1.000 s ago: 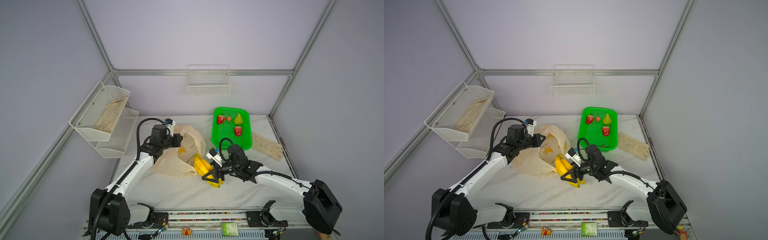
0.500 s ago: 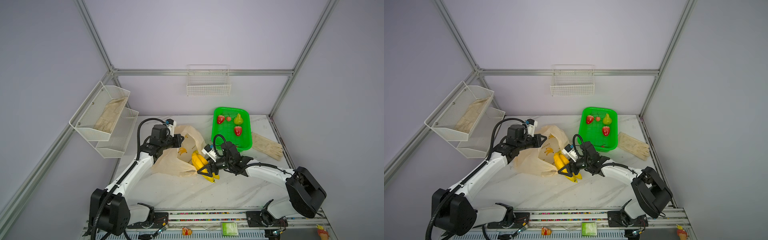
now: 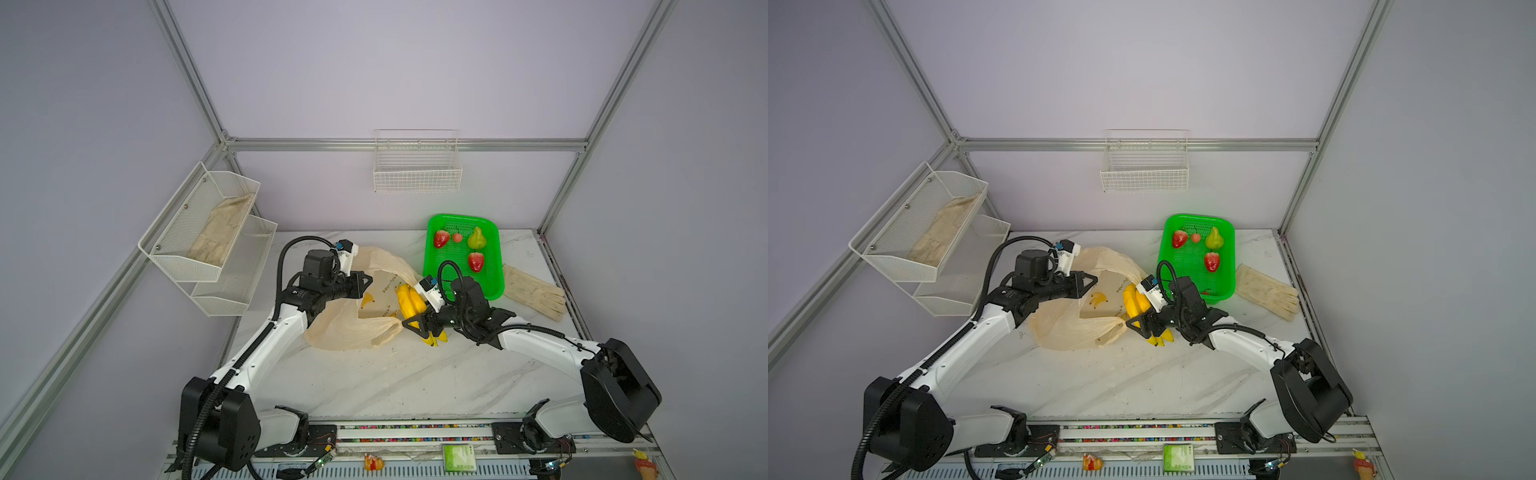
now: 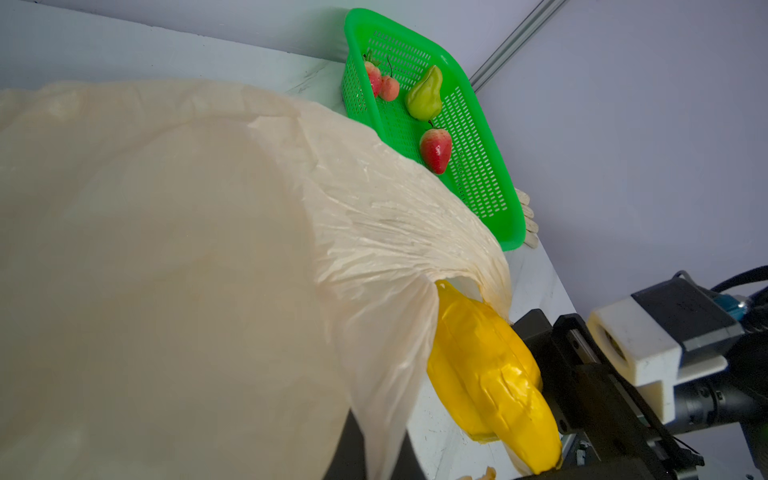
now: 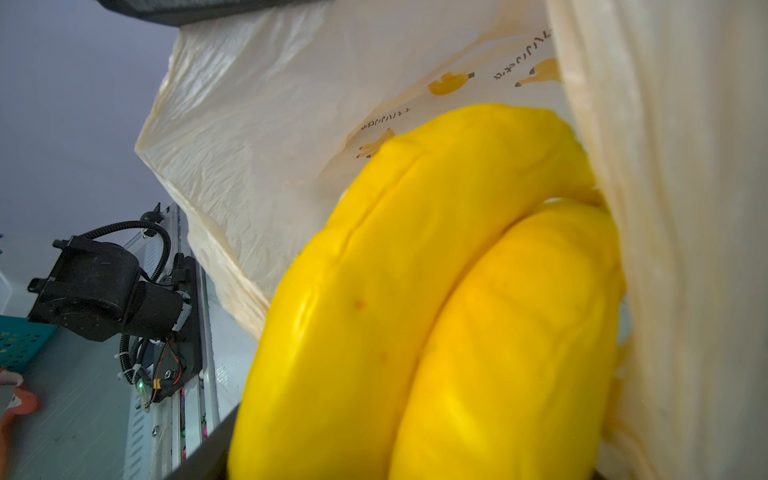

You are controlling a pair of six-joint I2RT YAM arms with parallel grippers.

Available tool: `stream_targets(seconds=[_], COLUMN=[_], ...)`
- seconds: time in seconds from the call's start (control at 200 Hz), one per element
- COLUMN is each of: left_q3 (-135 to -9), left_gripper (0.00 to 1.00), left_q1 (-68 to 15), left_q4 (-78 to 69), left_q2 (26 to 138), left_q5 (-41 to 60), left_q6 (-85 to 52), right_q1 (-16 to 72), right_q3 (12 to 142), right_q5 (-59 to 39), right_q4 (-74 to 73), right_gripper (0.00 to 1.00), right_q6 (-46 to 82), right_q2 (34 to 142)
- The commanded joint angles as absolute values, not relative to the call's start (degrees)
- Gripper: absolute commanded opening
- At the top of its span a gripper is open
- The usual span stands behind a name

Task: Place the fake fruits into the plastic bag and tie a complex knot

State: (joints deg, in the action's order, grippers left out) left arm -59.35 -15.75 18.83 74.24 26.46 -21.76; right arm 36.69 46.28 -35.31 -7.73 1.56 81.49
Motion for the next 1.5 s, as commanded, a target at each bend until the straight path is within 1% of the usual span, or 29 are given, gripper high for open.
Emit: stream_targets(seconds=[0.0, 0.115, 0.175, 0.34, 0.6, 0.805, 0.925, 1.08, 1.245, 1.44, 1.495], left_q3=[-65.1, -65.0, -65.0, -64.9, -64.9, -65.0, -65.1, -65.2, -65.0, -64.8, -64.7], left_gripper=[0.00, 0.00, 0.00, 0.00, 0.00, 0.00, 0.00, 0.00, 0.00, 0.00, 0.00], left_q1=[-15.4, -15.4, -15.4, -15.4, -15.4, -15.4, -15.4, -15.5, -16.3, -16.8, -16.9], left_q4=[18.0, 18.0, 18.0, 18.0, 18.0, 18.0, 17.8, 16.2, 14.9, 15.2, 15.3], left_q2=[74.1, 74.1, 74.2, 74.2, 74.3, 74.5, 74.7, 74.7, 74.7, 74.8, 74.7], left_q5=[29.3, 29.9, 30.3, 30.6, 31.3, 31.3, 32.5, 35.0, 35.7, 36.9, 37.1], left_q6=[-19.0, -18.2, -17.8, -17.0, -16.6, -16.6, -17.3, -21.2, -23.8, -21.6, -21.1], right_q1=[34.7, 32.1, 31.8, 30.5, 28.0, 26.2, 26.2, 33.0, 37.3, 38.5, 38.6], right_q3=[47.9, 47.9, 48.1, 47.2, 44.6, 44.0, 44.7, 49.3, 53.1, 58.5, 58.4], right_q5=[-39.0, -47.0, -49.2, -52.5, -59.3, -59.2, -55.3, -44.2, -36.1, -26.0, -23.1], right_q4=[-6.6, -7.3, -7.4, -8.2, -14.9, -16.1, -18.0, -13.4, -14.8, -13.5, -15.1], right_gripper=[0.46, 0.46, 0.47, 0.48, 0.49, 0.49, 0.48, 0.48, 0.48, 0.47, 0.47], right_q6=[-0.5, 0.3, 0.9, 2.2, 9.6, 12.5, 15.6, 10.1, 10.4, 14.4, 16.7], right_q2=[79.4, 80.3, 81.0, 80.2, 79.4, 79.4, 81.7, 85.5, 89.5, 93.7, 93.8])
